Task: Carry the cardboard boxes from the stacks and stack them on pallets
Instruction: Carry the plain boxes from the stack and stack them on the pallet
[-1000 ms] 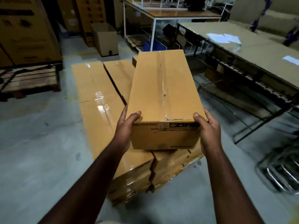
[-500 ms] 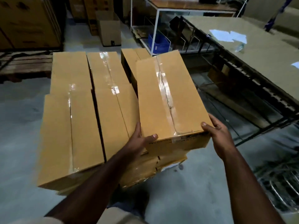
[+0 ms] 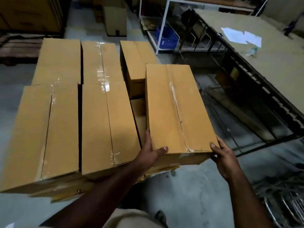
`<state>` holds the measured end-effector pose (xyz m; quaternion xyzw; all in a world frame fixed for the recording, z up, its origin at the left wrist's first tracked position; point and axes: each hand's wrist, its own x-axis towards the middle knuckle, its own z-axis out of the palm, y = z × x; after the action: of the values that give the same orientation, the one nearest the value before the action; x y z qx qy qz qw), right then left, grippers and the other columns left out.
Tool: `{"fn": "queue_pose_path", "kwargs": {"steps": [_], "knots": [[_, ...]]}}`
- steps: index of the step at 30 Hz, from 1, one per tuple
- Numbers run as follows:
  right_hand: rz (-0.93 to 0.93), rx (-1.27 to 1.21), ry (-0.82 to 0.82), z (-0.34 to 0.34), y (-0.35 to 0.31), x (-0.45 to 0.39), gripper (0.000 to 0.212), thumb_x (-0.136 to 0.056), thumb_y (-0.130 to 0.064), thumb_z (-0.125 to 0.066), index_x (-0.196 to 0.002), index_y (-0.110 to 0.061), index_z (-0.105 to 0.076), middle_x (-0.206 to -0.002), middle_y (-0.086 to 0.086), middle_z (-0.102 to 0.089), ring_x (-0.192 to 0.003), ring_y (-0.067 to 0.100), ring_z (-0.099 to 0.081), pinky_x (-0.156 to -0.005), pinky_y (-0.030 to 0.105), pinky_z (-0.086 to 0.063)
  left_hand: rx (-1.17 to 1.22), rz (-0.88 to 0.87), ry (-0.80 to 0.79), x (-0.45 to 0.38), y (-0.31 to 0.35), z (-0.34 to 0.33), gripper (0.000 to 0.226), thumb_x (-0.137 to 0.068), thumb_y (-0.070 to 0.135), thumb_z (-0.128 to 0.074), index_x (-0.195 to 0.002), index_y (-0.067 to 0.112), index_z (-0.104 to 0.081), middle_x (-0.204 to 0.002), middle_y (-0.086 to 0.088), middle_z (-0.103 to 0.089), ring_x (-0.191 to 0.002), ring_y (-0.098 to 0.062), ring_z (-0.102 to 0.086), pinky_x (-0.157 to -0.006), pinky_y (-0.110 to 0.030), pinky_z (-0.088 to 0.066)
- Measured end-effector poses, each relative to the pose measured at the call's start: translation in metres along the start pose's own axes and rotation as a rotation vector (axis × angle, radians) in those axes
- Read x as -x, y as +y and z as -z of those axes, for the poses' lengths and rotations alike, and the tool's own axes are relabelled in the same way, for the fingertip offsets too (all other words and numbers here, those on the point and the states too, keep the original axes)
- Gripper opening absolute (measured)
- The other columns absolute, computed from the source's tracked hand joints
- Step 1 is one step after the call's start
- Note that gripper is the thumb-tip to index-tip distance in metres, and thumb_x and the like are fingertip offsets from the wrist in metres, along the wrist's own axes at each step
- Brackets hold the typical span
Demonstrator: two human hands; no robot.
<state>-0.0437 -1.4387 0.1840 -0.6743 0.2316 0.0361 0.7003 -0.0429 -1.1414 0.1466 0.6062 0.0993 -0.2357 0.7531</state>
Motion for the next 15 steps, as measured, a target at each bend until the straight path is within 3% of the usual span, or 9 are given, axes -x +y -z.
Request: {"fn": "queue_pose_path", "kwargs": {"steps": [2,3,5,7,12,15], "knots": [[-0.019,0.018,-0.027,0.008,0.007,-0.017,0.116,-0.051,-0.054,-0.097,-0.152,-0.024,-0.050,-0.143,-0.006,-0.063,-0.128,0.017,-0.060,-0.112,0.046,-0.044,-0.005,0.045,0.035,-0.005,-0.011,-0.006,0.115,-0.086,0.029,-0.082,-0.162,0.044,0.003,-0.160,-0.001,-0.039,-0.136,-0.024,-0.049,-0.113,-0.052,-0.045],[-0.033,0.028,-0.057,0.009,0.010,-0.025,0.103,-0.063,-0.047,-0.093,-0.153,-0.023,-0.049,-0.143,-0.006,-0.062,-0.128,0.017,-0.060,-0.112,0.045,-0.044,-0.006,0.062,0.052,-0.006,-0.016,-0.008,0.117,-0.084,0.031,-0.084,-0.162,0.045,0.003,-0.162,-0.002,-0.037,-0.140,-0.027,-0.046,-0.114,-0.056,-0.043],[-0.045,0.070,-0.098,0.007,0.019,-0.035,0.066,-0.093,-0.018,-0.072,-0.153,-0.024,-0.047,-0.131,-0.013,-0.065,-0.116,0.008,-0.063,-0.106,0.038,-0.045,-0.016,0.088,0.086,-0.007,-0.025,-0.008,0.118,-0.081,0.030,-0.086,-0.161,0.046,-0.001,-0.161,0.000,-0.037,-0.140,-0.027,-0.045,-0.113,-0.057,-0.044],[-0.048,0.132,-0.147,0.010,0.034,-0.048,0.056,-0.102,-0.006,-0.059,-0.150,-0.031,-0.045,-0.122,-0.016,-0.066,-0.105,0.000,-0.063,-0.093,0.029,-0.049,-0.028,0.092,0.114,-0.011,-0.033,-0.006,0.114,-0.081,0.026,-0.087,-0.161,0.045,-0.007,-0.152,0.004,-0.044,-0.131,-0.021,-0.051,-0.108,-0.053,-0.050],[-0.098,0.238,-0.295,0.020,0.061,-0.092,0.049,-0.104,-0.017,-0.060,-0.143,-0.045,-0.049,-0.133,-0.014,-0.067,-0.119,0.008,-0.062,-0.084,0.024,-0.051,-0.151,0.098,0.151,-0.033,-0.044,-0.007,0.099,-0.086,0.023,-0.082,-0.159,0.032,-0.017,-0.138,0.009,-0.052,-0.122,-0.013,-0.055,-0.105,-0.046,-0.053],[-0.099,0.273,-0.355,0.019,0.071,-0.116,0.051,-0.105,-0.018,-0.059,-0.146,-0.046,-0.047,-0.136,-0.012,-0.066,-0.117,0.007,-0.062,-0.082,0.025,-0.050,-0.193,0.129,0.201,-0.045,-0.056,-0.011,0.096,-0.086,0.024,-0.082,-0.158,0.033,-0.019,-0.132,0.013,-0.052,-0.115,-0.008,-0.055,-0.095,-0.038,-0.056]]}}
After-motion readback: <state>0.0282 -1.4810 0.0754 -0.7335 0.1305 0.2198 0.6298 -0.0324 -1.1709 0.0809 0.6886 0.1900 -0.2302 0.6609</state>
